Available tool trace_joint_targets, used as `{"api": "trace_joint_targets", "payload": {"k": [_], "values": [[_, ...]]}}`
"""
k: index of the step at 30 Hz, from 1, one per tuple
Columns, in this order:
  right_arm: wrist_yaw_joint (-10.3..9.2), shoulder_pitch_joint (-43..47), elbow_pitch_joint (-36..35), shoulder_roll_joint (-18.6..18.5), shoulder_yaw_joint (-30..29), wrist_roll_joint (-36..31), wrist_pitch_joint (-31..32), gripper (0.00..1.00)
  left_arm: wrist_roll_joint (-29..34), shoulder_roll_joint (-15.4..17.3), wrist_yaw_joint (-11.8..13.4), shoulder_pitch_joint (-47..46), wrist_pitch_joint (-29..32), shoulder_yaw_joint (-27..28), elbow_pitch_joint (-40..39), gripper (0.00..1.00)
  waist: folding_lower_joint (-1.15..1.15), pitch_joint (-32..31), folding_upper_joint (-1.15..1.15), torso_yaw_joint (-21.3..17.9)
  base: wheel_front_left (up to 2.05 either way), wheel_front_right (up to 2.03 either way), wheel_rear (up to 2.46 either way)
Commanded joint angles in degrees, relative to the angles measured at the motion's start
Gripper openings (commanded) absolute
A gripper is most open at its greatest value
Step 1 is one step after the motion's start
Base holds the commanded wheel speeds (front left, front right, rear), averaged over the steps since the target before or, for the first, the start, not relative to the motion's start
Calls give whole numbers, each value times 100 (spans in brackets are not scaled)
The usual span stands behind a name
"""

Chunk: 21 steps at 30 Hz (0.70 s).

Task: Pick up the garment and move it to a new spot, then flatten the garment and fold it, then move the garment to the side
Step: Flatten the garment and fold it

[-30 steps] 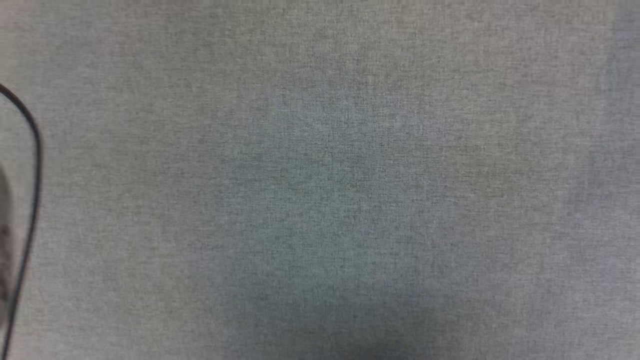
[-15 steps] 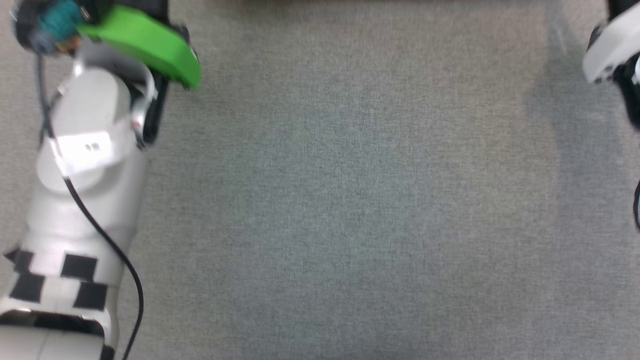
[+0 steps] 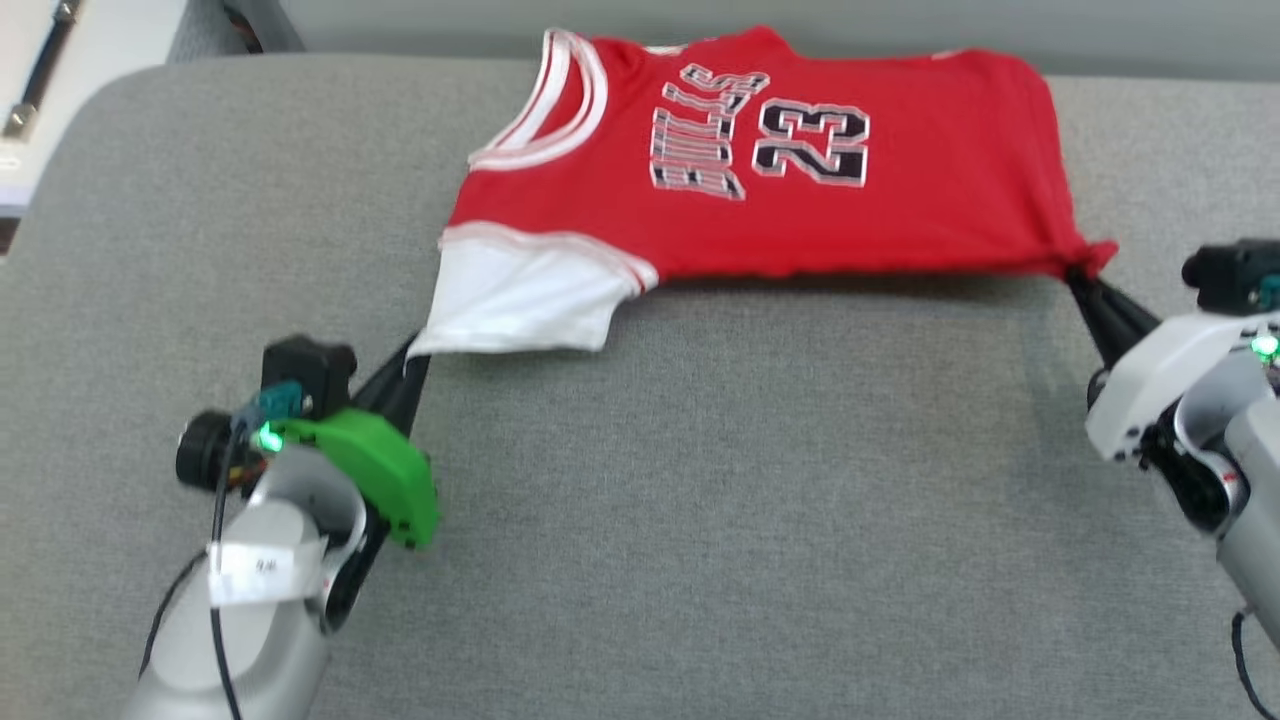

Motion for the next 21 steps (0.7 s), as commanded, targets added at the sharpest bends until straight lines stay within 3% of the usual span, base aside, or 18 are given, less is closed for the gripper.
{"api": "trace_joint_targets", "payload": {"k": [1, 11, 21], "values": [[-46, 188, -64, -79, 46, 107, 33, 0, -92, 111, 33, 258, 75, 9, -114, 0, 1, -383, 0, 0, 0, 0, 0], [-46, 1472, -671, -456, 163, 1035, 313, 0, -305, 456, 249, 1806, 574, -73, -1128, 0, 1, -1046, 0, -31, 0, 0, 0], [-46, 2682, -1689, -979, 267, 1903, 1009, 0, -633, 753, 260, 2945, 1091, -200, -2049, 0, 1, -1433, 0, -101, 0, 0, 0]]}}
